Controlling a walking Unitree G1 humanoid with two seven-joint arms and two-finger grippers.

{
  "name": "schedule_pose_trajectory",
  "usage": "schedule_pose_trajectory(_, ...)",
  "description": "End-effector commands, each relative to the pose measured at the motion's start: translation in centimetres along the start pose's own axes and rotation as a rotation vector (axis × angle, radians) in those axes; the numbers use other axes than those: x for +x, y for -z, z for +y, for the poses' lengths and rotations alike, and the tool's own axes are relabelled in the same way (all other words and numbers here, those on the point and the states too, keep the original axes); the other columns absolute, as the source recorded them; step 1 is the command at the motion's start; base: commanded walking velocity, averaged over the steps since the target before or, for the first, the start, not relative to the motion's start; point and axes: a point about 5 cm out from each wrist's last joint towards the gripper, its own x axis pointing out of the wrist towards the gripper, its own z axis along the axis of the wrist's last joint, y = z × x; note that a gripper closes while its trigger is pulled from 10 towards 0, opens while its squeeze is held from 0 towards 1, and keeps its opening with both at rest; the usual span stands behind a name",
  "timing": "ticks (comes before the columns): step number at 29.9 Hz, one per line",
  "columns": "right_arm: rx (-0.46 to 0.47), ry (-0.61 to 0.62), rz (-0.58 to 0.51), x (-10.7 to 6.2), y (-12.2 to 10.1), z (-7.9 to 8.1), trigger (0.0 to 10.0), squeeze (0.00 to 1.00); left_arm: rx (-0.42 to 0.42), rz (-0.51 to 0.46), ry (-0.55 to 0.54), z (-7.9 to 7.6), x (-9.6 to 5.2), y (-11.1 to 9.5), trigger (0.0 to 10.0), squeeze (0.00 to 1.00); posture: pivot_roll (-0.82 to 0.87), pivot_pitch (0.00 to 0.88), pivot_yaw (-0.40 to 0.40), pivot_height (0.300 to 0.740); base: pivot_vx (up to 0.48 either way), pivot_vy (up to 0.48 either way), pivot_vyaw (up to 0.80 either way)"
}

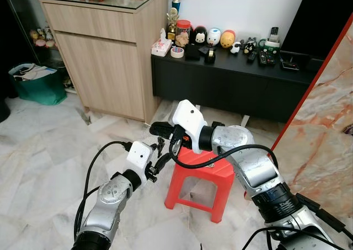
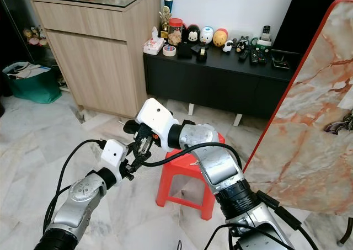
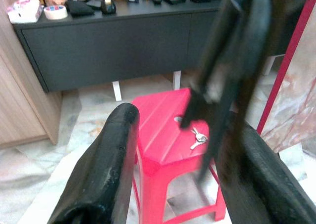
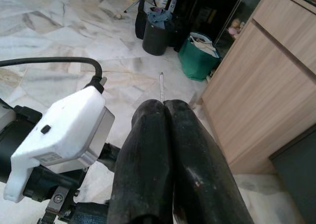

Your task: Hang keys on a hook

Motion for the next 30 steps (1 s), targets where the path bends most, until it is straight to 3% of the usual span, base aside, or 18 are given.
schedule_pose_trajectory(1,-0.014,0.007,-0.006,-0.2,-0.4,0.0,10.0,0.00,0.014,-0.006,-0.002,0.2,0.1,-0.2,0.0,0.00,0.04,0.000,-0.090,0.740,0.000,0.000,0.00)
schedule_pose_trajectory(30,0.005,0.086,0.101,-2.3,2.5,-1.6,10.0,0.00,0.012,-0.009,0.011,0.0,0.0,-0.2,0.0,0.00,0.05,0.000,-0.086,0.740,0.000,0.000,0.00)
